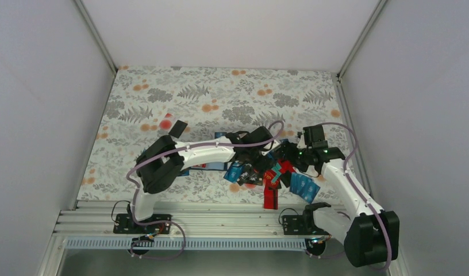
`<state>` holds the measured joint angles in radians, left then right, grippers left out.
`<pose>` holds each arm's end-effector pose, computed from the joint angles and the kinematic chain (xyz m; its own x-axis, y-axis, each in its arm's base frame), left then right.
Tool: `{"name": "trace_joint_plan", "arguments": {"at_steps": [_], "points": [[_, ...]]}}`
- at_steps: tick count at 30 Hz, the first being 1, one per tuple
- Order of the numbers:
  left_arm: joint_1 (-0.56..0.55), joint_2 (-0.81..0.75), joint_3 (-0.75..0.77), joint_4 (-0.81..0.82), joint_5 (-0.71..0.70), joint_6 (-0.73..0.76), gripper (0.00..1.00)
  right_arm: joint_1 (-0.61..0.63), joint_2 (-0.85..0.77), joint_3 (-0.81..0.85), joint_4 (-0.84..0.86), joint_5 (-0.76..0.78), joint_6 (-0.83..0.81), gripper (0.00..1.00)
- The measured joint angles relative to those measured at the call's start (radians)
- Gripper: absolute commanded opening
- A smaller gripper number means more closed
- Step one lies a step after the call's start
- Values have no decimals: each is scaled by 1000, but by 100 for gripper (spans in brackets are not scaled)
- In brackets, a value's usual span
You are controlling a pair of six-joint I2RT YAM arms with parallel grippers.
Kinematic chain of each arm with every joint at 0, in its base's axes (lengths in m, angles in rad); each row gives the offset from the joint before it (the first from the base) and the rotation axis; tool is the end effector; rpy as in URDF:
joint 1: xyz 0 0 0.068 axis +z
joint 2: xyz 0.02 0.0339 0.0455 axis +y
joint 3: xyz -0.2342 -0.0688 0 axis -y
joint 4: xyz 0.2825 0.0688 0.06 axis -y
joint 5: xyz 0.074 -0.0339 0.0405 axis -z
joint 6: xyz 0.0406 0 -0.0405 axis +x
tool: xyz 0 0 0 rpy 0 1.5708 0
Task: Put the credit cards into the card holder
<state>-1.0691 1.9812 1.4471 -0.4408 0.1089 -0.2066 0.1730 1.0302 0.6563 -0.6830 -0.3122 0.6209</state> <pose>0.2132 -0.3978 0.1414 -0.5744 0.6231 -0.5309 0.8001 0.5644 -0.2032 0.2340 0.0536 0.1689 -0.8796 0.4083 -0.2442 0.2448 0.8286 0.5035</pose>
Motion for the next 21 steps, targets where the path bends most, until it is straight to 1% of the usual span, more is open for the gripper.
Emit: {"name": "trace_joint_plan", "arguments": {"at_steps": [9,14,21], "points": [[0,116,122,-66,-5,50,73,-47,28,-22,-13,49,-1,89],[9,185,144,-80,-43,53,72,-49,32,-24,-16,15,-13,90],[10,223,187,-95,-84,61,72,-55,38,-25,-15,-14,-24,90]]}}
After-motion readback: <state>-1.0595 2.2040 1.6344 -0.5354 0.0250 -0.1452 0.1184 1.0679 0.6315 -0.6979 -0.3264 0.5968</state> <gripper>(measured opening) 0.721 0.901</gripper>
